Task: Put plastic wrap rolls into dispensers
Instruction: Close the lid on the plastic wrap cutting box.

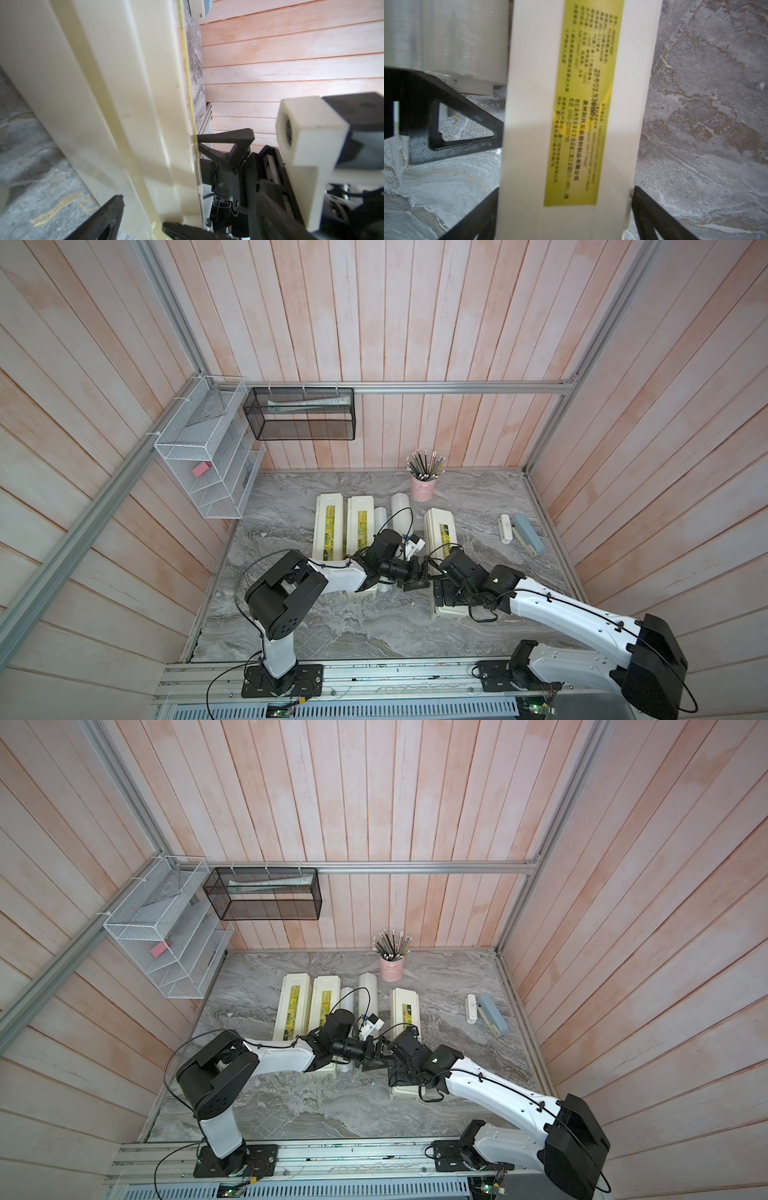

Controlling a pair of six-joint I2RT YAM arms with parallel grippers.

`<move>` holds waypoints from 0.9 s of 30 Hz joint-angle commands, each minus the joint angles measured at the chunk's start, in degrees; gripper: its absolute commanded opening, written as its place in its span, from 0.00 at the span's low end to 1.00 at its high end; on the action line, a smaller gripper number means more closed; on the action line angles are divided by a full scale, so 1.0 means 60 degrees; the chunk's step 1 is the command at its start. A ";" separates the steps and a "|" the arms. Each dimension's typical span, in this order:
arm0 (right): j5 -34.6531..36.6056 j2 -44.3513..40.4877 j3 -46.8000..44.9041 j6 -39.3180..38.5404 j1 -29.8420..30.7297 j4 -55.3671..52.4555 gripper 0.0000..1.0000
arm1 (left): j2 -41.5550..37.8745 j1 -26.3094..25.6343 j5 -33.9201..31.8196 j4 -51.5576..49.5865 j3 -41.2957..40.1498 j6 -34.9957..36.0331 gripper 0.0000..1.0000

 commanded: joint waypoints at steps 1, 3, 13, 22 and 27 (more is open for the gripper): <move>-0.0330 -0.0084 0.0443 -0.0142 0.0167 0.0178 0.95 | 0.0209 -0.0103 -0.0018 -0.0592 0.0437 0.0420 1.00; -0.0319 -0.0200 0.0485 -0.0199 0.0217 0.0215 0.95 | 0.0285 -0.0118 -0.0081 -0.0871 0.0515 0.0476 1.00; -0.0626 -0.0017 0.0491 -0.0495 0.0465 0.0643 0.95 | 0.0546 -0.0159 -0.0451 -0.2006 0.0784 0.0923 1.00; -0.0553 0.0558 0.0568 -0.0468 0.0723 0.0588 0.98 | 0.0799 -0.0192 -0.0810 -0.2981 0.0871 0.1379 0.92; -0.0600 -0.0082 0.0451 -0.0416 0.0724 0.0868 0.98 | 0.0882 -0.0192 -0.0937 -0.3340 0.0811 0.1510 0.83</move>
